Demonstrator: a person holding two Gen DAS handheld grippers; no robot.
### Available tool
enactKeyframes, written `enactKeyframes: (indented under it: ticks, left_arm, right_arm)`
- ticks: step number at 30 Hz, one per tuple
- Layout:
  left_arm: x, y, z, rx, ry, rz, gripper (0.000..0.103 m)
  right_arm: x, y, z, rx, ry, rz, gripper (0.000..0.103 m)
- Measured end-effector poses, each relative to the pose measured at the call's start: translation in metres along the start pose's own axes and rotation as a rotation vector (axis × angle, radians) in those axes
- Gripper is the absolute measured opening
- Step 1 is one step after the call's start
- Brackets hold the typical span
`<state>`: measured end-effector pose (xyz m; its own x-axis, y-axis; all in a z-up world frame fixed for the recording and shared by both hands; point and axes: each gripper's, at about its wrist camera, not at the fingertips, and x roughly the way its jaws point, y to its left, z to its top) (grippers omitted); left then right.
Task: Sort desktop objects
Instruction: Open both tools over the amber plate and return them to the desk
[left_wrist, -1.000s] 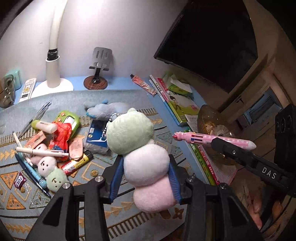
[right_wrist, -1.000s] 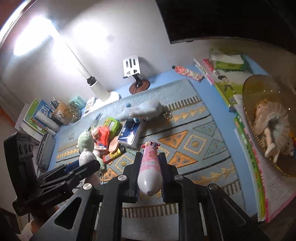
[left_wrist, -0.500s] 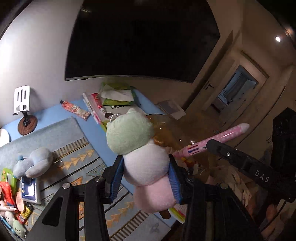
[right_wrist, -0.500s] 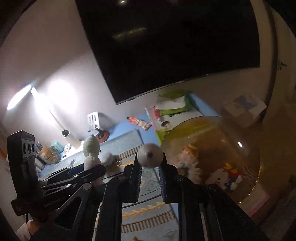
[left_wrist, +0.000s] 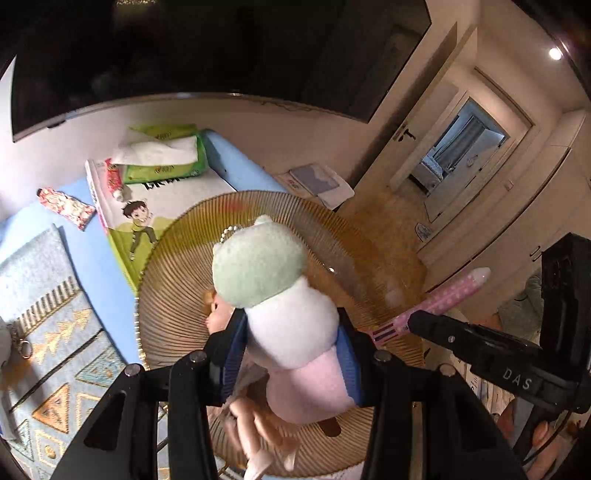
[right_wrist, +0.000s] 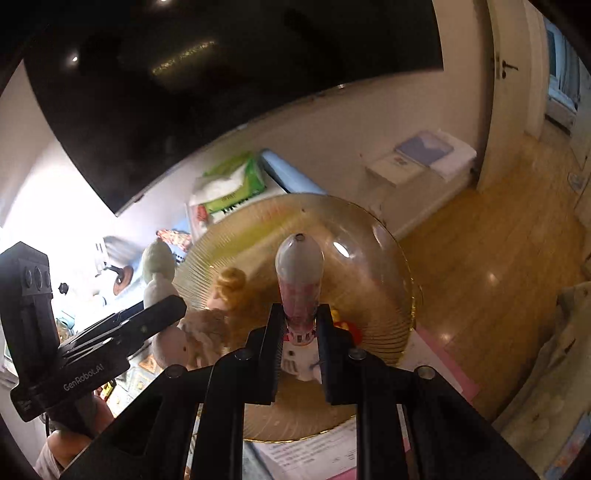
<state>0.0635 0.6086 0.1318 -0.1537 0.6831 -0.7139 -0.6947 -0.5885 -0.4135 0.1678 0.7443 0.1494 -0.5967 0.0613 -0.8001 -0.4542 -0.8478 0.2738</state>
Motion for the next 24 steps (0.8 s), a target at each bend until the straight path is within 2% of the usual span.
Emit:
enactKeyframes:
  ticks: [5,12,14,16,19,22,24]
  left_arm:
    - [0.026,-0.008,-0.002,-0.001,0.032,0.001,0.042]
    - [0.041,-0.011,-0.003,0.004,0.065,0.015,0.044]
    - [0.04,-0.01,-0.003,-0.001,0.071,0.032,0.051]
    - [0.036,-0.008,-0.004,-0.015,0.073,0.034,0.063]
    - [0.027,-0.001,-0.005,-0.054,0.077,0.014,0.069]
    - [0.013,0.008,-0.006,-0.102,0.069,-0.021,0.072]
    - [0.001,0.011,-0.008,-0.119,0.054,-0.024,0.072]
  right_arm:
    - [0.008,-0.004,0.001,-0.047,-0.004,0.008,0.018]
    - [0.025,-0.005,0.005,-0.067,0.023,0.021,0.018]
    - [0.031,-0.004,0.005,-0.075,0.042,0.022,0.019]
    - [0.036,-0.005,0.003,-0.066,0.069,0.034,0.019]
    - [0.038,-0.007,0.0,-0.041,0.096,0.048,0.031]
    - [0.032,-0.007,-0.002,-0.031,0.078,0.038,0.045]
    - [0.027,-0.005,-0.004,-0.028,0.066,0.035,0.046]
